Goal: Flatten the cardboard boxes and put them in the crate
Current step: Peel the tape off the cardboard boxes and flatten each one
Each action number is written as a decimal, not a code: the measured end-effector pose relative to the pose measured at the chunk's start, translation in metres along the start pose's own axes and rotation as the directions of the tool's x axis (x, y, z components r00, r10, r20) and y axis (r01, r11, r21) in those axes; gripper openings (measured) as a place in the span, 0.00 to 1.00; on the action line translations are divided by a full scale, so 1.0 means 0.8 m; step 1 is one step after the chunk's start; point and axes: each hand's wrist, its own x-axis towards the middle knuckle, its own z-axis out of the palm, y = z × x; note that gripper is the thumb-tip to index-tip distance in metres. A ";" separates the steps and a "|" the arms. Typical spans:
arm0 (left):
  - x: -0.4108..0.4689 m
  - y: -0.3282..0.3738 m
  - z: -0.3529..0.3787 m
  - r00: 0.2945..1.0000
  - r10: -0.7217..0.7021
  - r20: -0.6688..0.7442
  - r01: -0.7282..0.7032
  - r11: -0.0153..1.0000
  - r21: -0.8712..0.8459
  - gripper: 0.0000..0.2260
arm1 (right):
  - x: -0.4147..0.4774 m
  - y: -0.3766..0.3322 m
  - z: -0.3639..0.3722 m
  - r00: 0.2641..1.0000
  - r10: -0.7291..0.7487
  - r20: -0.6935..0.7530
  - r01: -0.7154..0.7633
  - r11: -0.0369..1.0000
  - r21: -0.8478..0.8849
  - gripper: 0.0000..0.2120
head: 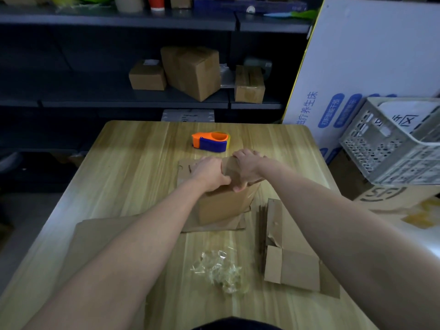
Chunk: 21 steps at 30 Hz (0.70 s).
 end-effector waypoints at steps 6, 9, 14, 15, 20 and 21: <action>-0.004 -0.003 0.005 0.995 -0.030 -0.090 0.032 0.999 0.026 0.14 | 0.000 0.003 -0.001 1.000 -0.008 0.009 0.008 1.000 0.024 0.57; -0.006 -0.010 0.002 0.991 -0.097 -0.096 0.092 0.994 -0.050 0.13 | 0.001 0.003 -0.001 1.000 -0.011 0.011 0.011 1.000 0.023 0.57; -0.011 -0.022 -0.006 0.982 -0.172 -0.083 0.160 0.977 -0.139 0.08 | 0.004 0.003 -0.001 1.000 -0.019 0.010 0.019 1.000 0.021 0.57; -0.011 -0.024 -0.008 0.980 -0.181 -0.082 0.167 0.973 -0.160 0.07 | 0.005 0.003 -0.001 1.000 -0.018 0.009 0.018 1.000 0.023 0.57; -0.014 -0.030 -0.008 0.971 -0.216 -0.100 0.185 0.950 -0.251 0.04 | 0.008 0.000 0.000 1.000 -0.008 0.012 0.008 1.000 0.005 0.58; -0.015 -0.029 -0.006 0.969 -0.223 -0.108 0.189 0.947 -0.260 0.04 | 0.007 0.000 0.000 1.000 -0.007 0.014 0.007 1.000 0.004 0.58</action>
